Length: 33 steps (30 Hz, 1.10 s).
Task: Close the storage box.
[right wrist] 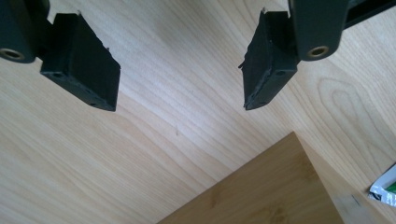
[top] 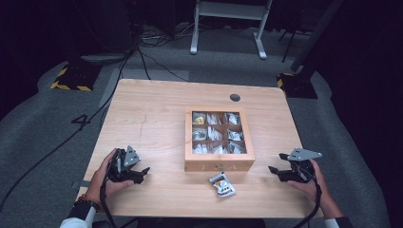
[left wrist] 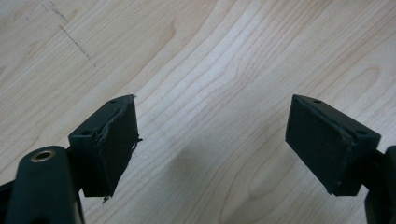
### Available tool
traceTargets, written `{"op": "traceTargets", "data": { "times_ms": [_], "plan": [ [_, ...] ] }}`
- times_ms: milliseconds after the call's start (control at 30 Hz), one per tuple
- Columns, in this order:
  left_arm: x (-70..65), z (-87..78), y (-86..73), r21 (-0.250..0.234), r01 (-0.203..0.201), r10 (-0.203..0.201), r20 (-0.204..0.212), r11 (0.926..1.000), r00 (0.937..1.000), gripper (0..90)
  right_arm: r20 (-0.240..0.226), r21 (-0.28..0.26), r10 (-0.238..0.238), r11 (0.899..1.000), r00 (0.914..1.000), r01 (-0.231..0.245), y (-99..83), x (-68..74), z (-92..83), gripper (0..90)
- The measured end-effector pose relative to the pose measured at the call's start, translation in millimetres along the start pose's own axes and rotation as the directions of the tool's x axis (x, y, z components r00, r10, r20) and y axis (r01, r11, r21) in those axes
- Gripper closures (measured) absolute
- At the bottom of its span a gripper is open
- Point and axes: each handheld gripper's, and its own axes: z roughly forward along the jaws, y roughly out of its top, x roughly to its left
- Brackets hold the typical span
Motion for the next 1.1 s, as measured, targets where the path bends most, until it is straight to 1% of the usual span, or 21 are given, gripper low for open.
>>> {"op": "traceTargets", "data": {
  "times_ms": [100,300,400,500,567,600,633,667,700,733,800,833,900,967,1033,1100],
  "plan": [
    [2.8,-0.2,-3.5,-0.008,0.02,-0.02,0.009,0.9998,0.9997,17.5,-0.007,-0.006,0.016,1.0,0.9999,-0.016,-3.8,-1.2,-1.5,27.7],
    [7.2,0.8,-12.6,0.001,0.054,-0.054,0.027,0.9985,0.9982,17.6,-0.01,-0.016,0.061,0.998,0.9981,-0.062,-13.8,-5.2,-4.5,26.7],
    [8.4,2.4,-17.9,0.006,0.066,-0.067,0.043,0.9978,0.9968,17.7,-0.013,-0.019,0.081,0.996,0.9966,-0.082,-18.3,-6.7,-5.1,26.4],
    [10.3,1.7,-21.8,0.0,0.094,-0.094,0.068,0.9956,0.9932,17.8,-0.009,-0.018,0.095,0.995,0.9954,-0.095,-23.4,-6.7,-5.9,26.1],
    [11.9,2.1,-25.0,-0.01,0.12,-0.119,0.086,0.9927,0.9892,17.5,-0.018,-0.019,0.11,0.994,0.9938,-0.11,-27.9,-7.3,-5.9,25.7],
    [13.6,2.5,-27.1,-0.005,0.161,-0.16,0.101,0.9869,0.982,17.2,-0.019,-0.017,0.115,0.993,0.9932,-0.115,-30.3,-7.4,-5.7,25.4],
    [14.2,2.5,-27.9,-0.007,0.171,-0.169,0.1,0.9853,0.9805,17.2,-0.017,-0.017,0.129,0.991,0.9915,-0.129,-34.1,-7.6,-5.3,25.4],
    [14.2,2.3,-28.6,-0.009,0.172,-0.17,0.103,0.985,0.98,17.1,-0.02,-0.015,0.136,0.991,0.9905,-0.136,-36.1,-8.1,-5.2,25.3],
    [13.8,2.5,-29.8,-0.021,0.171,-0.168,0.097,0.9851,0.981,17.1,-0.024,-0.014,0.143,0.99,0.9895,-0.143,-38.1,-8.1,-4.8,25.1],
    [13.0,2.5,-30.4,-0.025,0.179,-0.175,0.099,0.9836,0.9795,17.0,-0.021,-0.007,0.149,0.989,0.9886,-0.149,-40.6,-8.1,-4.7,24.8],
    [12.7,2.4,-30.4,-0.025,0.181,-0.178,0.096,0.9832,0.9794,17.0,-0.016,-0.005,0.159,0.987,0.9871,-0.159,-46.3,-8.0,-2.9,24.3],
    [12.7,2.4,-30.5,-0.025,0.181,-0.178,0.096,0.9832,0.9794,17.0,-0.012,-0.017,0.159,0.987,0.9873,-0.159,-48.0,-7.7,-3.1,24.2],
    [12.7,2.4,-30.5,-0.025,0.181,-0.178,0.096,0.9831,0.9793,17.0,-0.011,-0.024,0.17,0.985,0.9853,-0.171,-49.1,-7.8,-3.6,24.2],
    [12.6,2.4,-30.5,-0.025,0.182,-0.179,0.096,0.983,0.9792,17.0,-0.004,-0.03,0.169,0.985,0.9856,-0.169,-49.7,-7.0,-3.2,24.6],
    [12.5,2.2,-30.6,-0.025,0.183,-0.18,0.092,0.9828,0.9793,17.0,0.01,-0.024,0.152,0.988,0.9883,-0.152,-49.3,-5.2,-2.8,24.4],
    [12.5,2.2,-30.6,-0.025,0.183,-0.18,0.092,0.9827,0.9793,16.9,0.01,-0.024,0.151,0.988,0.9884,-0.151,-49.2,-5.2,-2.7,24.4]
  ]
}}
